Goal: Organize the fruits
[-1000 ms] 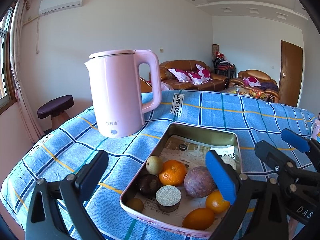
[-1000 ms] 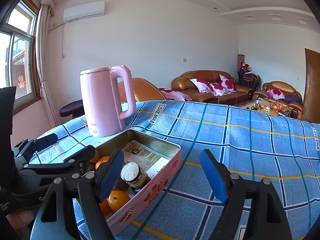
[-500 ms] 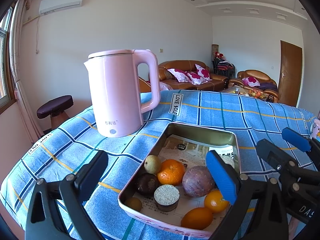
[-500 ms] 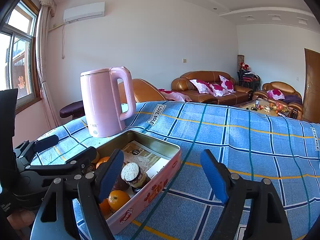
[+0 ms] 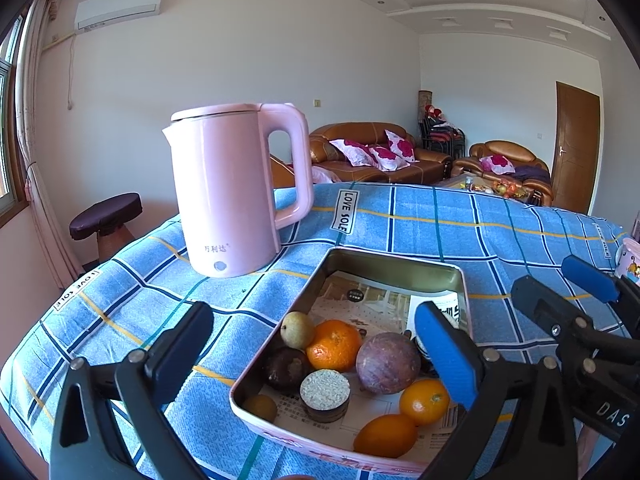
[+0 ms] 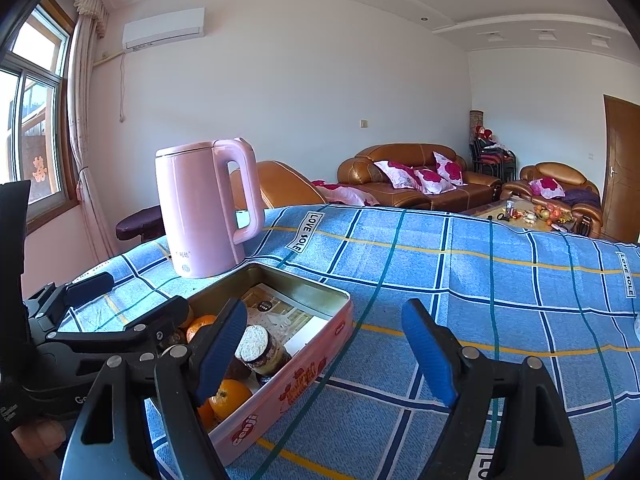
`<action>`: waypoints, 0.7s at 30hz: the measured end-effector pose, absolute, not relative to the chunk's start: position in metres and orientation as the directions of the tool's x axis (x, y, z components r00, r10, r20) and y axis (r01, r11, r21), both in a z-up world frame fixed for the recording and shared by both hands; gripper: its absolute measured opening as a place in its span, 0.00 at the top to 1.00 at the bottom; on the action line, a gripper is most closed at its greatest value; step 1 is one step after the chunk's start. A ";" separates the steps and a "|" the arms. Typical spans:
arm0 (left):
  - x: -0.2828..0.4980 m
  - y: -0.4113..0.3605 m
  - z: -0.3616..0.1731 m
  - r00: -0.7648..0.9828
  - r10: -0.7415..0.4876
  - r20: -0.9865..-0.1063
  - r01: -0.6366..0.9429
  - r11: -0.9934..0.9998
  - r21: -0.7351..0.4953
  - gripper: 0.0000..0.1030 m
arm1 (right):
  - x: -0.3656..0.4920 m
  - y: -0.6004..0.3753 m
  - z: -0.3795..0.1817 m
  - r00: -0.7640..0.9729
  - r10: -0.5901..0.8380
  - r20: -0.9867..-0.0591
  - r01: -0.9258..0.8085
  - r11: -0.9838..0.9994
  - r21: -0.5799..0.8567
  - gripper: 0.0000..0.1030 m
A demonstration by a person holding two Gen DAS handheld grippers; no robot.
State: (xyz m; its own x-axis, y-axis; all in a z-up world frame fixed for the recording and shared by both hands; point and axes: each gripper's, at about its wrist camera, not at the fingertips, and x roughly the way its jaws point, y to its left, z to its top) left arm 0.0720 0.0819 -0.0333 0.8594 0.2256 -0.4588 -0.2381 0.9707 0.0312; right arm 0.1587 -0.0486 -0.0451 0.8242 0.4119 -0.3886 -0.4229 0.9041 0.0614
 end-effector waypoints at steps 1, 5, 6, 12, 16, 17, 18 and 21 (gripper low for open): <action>0.072 0.082 -0.033 0.860 0.223 -0.459 -0.237 0.971 0.029 0.00 | 0.159 -0.049 -0.045 0.824 0.412 -0.388 -0.423 0.904 0.062 0.21; 0.070 0.082 -0.031 0.863 0.225 -0.452 -0.239 0.971 0.027 0.00 | 0.159 -0.049 -0.045 0.828 0.407 -0.387 -0.420 0.906 0.054 0.21; 0.069 0.081 -0.031 0.864 0.227 -0.450 -0.240 0.970 0.029 0.00 | 0.158 -0.049 -0.045 0.829 0.405 -0.386 -0.419 0.906 0.053 0.21; 0.072 0.083 -0.031 0.857 0.232 -0.460 -0.250 0.968 0.022 0.00 | 0.158 -0.052 -0.047 0.832 0.400 -0.386 -0.411 0.910 0.058 0.21; 0.074 0.084 -0.033 0.847 0.253 -0.467 -0.269 0.963 0.033 0.00 | 0.158 -0.055 -0.048 0.832 0.397 -0.388 -0.406 0.912 0.062 0.21; 0.074 0.084 -0.034 0.846 0.258 -0.467 -0.273 0.961 0.036 0.00 | 0.158 -0.055 -0.048 0.832 0.396 -0.389 -0.406 0.912 0.063 0.21; 0.074 0.084 -0.034 0.844 0.262 -0.467 -0.276 0.960 0.040 0.00 | 0.157 -0.055 -0.049 0.831 0.397 -0.390 -0.406 0.912 0.063 0.21; 0.074 0.084 -0.035 0.843 0.271 -0.464 -0.281 0.958 0.049 0.00 | 0.156 -0.056 -0.049 0.831 0.396 -0.391 -0.406 0.912 0.061 0.21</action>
State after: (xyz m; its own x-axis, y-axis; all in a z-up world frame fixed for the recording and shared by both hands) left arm 0.0740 0.0835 -0.0346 0.8433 0.2714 -0.4638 -0.2813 0.9583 0.0493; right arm 0.1562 -0.0563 -0.0491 0.8310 0.3956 -0.3910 -0.4056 0.9120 0.0607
